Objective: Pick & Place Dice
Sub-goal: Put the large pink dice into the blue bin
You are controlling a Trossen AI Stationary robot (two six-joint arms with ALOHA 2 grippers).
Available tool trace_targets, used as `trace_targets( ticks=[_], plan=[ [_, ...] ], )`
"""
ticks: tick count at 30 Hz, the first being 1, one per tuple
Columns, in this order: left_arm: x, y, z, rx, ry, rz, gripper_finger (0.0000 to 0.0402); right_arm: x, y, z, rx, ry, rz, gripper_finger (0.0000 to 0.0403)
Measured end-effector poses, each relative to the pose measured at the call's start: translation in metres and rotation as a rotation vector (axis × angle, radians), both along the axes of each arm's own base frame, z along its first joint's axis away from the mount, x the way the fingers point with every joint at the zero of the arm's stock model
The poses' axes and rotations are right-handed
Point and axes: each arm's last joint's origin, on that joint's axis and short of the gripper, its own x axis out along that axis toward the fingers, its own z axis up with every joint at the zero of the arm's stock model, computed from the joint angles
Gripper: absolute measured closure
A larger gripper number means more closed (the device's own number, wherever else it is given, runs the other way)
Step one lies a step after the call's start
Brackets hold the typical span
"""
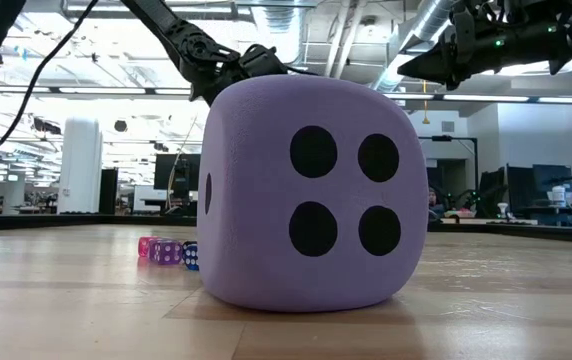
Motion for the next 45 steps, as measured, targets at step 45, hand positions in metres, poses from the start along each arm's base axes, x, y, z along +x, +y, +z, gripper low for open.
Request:
trace_targets(
  ticks=[45],
  plan=[
    [-0.035,-0.008,0.041,-0.006,-0.020,0.204,0.0401,-0.001,-0.001,-0.001,-0.009,0.016,-0.006,0.0403]
  ],
)
